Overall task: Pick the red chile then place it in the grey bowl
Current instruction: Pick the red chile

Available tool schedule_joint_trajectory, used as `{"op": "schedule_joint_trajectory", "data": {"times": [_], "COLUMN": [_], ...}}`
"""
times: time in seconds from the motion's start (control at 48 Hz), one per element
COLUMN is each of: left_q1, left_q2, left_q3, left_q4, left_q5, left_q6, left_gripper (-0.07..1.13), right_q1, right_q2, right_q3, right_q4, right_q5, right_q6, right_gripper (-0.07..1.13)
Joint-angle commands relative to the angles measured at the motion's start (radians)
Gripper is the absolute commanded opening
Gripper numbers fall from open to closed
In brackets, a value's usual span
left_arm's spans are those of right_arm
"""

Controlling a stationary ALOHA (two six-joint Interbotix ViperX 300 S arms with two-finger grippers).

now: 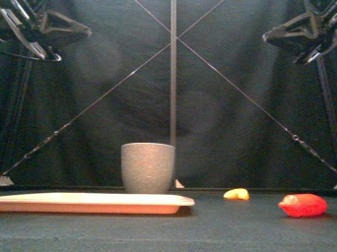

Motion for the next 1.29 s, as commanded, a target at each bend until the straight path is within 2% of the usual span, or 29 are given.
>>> {"op": "schedule_joint_trajectory", "data": {"times": [0.021, 0.125, 0.25, 0.458, 0.542, 0.688, 1.0, 1.062, 1.292], "left_q1": [0.018, 0.021, 0.021, 0.026, 0.031, 0.040, 0.049, 0.049, 0.051], "left_q2": [-0.005, -0.014, -0.029, -0.049, -0.051, -0.051, -0.051, -0.051, -0.051], "left_q3": [-0.011, -0.008, -0.002, 0.005, 0.006, 0.012, 0.017, 0.018, 0.020], "left_q4": [0.002, 0.002, 0.003, 0.003, 0.005, 0.005, 0.005, 0.005, 0.008], "left_q5": [-0.005, -0.003, 0.009, 0.038, 0.043, 0.044, 0.044, 0.044, 0.044], "left_q6": [0.003, 0.002, 0.003, 0.005, 0.005, 0.005, 0.005, 0.005, 0.005], "left_gripper": [-0.06, -0.05, -0.03, -0.03, -0.03, -0.03, -0.03, -0.03, -0.03], "right_q1": [-0.003, -0.005, 0.021, 0.170, 0.216, 0.252, 0.264, 0.262, 0.264], "right_q2": [0.032, 0.077, 0.178, 0.354, 0.413, 0.514, 0.736, 0.772, 0.862], "right_q3": [-0.023, -0.054, -0.110, -0.189, -0.204, -0.216, -0.265, -0.278, -0.324], "right_q4": [0.008, 0.035, 0.041, 0.035, 0.041, 0.103, 0.129, 0.126, 0.080], "right_q5": [-0.002, 0.005, 0.095, 0.287, 0.324, 0.330, 0.333, 0.339, 0.436], "right_q6": [0.017, 0.054, 0.104, 0.123, 0.126, 0.124, 0.123, 0.121, 0.123], "right_gripper": [-0.01, 0.02, 0.04, 0.06, 0.11, 0.34, 1.03, 1.06, 1.04]}}
